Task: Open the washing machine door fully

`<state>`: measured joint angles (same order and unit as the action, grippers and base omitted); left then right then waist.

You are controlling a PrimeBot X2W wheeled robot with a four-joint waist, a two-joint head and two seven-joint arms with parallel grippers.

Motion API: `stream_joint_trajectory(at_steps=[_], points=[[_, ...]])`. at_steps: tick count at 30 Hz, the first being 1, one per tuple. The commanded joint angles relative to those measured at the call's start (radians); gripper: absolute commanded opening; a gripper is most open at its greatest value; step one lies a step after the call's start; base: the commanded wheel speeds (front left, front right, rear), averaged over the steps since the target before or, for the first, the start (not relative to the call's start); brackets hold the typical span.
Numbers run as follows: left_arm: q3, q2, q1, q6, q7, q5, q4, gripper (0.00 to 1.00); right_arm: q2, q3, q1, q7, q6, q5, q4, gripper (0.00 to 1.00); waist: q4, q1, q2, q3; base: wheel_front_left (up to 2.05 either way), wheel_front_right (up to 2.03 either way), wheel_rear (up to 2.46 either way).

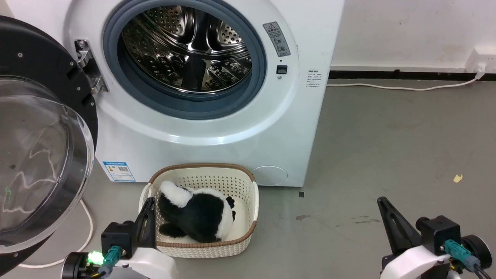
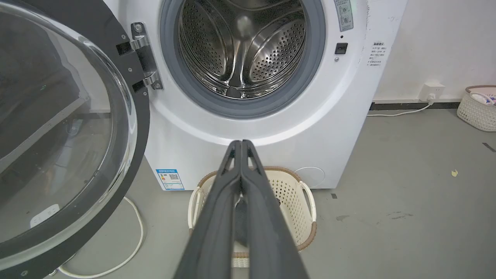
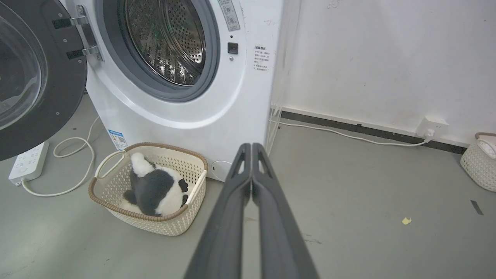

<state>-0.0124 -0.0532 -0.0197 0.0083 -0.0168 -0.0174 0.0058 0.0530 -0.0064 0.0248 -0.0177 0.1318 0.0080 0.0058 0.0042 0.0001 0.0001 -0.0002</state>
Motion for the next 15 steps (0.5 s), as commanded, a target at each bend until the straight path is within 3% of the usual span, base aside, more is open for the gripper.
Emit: stream_joint_trajectory(at_steps=[1, 15], points=[[0.010, 0.002, 0.018, -0.006, 0.012, 0.015, -0.005, 0.00, -0.003, 0.005, -0.023, 0.013, -0.001, -0.007, -0.005, 0.00, -0.003, -0.0001, -0.0001, 0.000, 0.00, 0.00, 0.00], [0.012, 0.003, 0.020, -0.008, 0.017, 0.017, -0.006, 0.00, -0.003, 0.006, -0.025, 0.018, -0.001, -0.008, -0.006, 0.00, -0.004, -0.0001, -0.0001, 0.000, 0.00, 0.00, 0.00]])
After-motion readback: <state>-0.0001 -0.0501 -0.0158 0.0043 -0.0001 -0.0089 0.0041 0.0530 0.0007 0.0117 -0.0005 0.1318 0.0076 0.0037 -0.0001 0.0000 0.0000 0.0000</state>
